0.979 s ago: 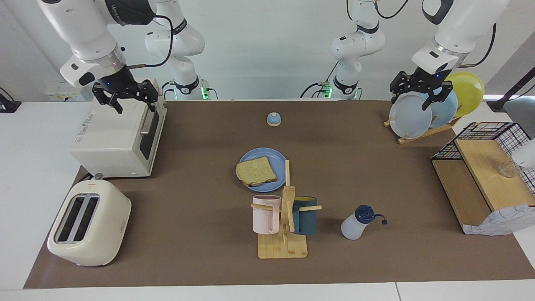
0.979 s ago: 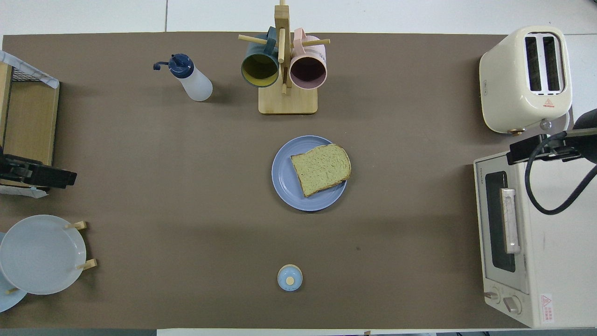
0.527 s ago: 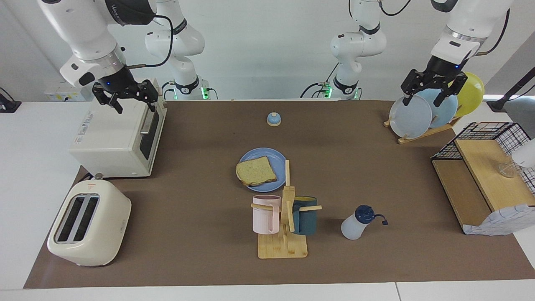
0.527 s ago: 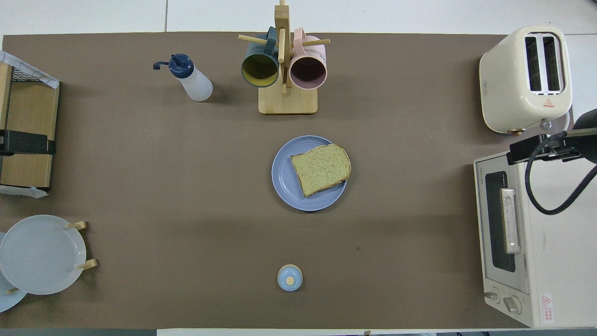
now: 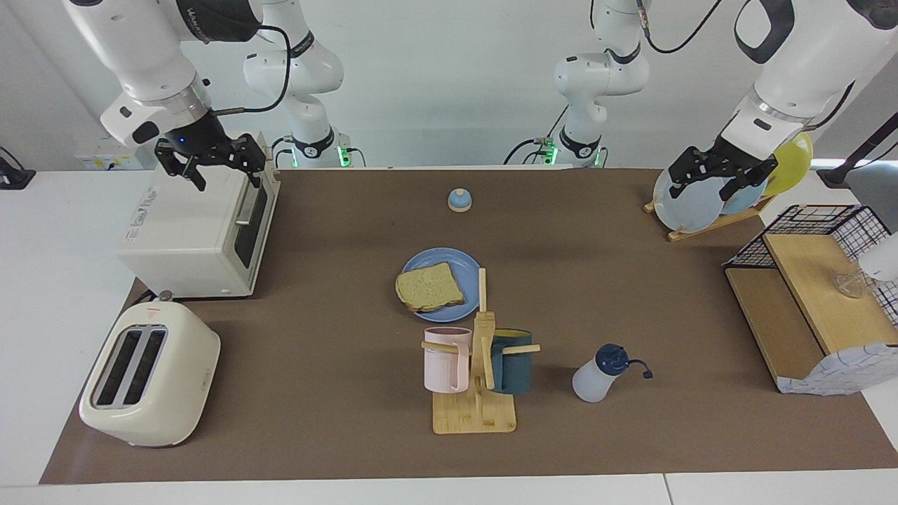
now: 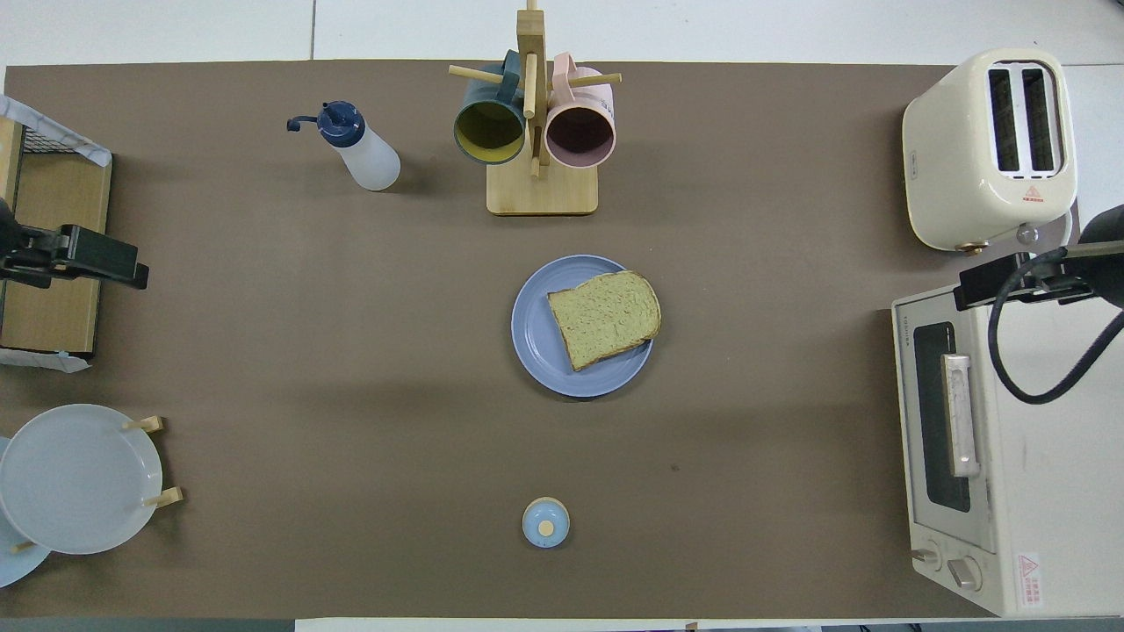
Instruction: Put bread on plate and add seasoning
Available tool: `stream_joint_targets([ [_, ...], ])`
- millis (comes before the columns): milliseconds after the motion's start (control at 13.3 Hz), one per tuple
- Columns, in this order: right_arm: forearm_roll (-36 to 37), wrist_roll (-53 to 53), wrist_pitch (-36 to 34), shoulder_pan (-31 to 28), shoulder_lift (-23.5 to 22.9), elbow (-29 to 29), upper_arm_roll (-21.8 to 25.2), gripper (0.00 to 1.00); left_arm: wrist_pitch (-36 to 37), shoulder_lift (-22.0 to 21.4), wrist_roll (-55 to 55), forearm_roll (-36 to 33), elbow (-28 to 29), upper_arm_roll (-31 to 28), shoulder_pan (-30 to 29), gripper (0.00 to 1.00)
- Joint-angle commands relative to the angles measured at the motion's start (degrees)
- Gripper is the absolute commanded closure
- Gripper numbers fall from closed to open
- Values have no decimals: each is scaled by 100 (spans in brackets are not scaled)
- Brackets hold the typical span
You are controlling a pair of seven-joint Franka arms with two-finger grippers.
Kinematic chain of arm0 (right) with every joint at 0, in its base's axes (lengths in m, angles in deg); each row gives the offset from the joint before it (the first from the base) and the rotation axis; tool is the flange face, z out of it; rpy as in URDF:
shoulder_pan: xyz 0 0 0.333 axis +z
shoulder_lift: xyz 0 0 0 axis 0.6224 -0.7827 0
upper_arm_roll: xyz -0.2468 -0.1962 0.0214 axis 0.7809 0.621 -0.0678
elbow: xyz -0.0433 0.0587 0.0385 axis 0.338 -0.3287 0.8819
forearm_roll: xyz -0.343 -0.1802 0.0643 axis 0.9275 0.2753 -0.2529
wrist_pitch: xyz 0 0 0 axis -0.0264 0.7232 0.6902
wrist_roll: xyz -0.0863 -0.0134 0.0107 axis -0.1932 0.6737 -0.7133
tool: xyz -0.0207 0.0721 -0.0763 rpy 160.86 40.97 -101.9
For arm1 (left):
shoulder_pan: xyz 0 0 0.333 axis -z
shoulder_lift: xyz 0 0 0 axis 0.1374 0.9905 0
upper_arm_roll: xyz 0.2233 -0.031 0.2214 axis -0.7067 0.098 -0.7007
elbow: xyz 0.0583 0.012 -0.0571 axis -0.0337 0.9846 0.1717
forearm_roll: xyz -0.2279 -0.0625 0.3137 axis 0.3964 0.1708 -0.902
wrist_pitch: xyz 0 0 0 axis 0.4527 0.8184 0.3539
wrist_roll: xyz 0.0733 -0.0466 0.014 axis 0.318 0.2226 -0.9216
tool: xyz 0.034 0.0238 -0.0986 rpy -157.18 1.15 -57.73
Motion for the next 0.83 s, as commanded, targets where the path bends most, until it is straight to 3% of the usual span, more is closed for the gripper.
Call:
stream_joint_targets([
  [0,11,70,-72,-50,27,-10,-25,0,105,-377,39,-270,201,-88,154,0],
  [151,11,70,-72,-50,18,-10,-25,0,431,-386,56,-306,51,-106,128,0],
  [753,11,70,-72,-50,27,-10,-25,0,178,-387,347,-404,33,-114,83,0],
])
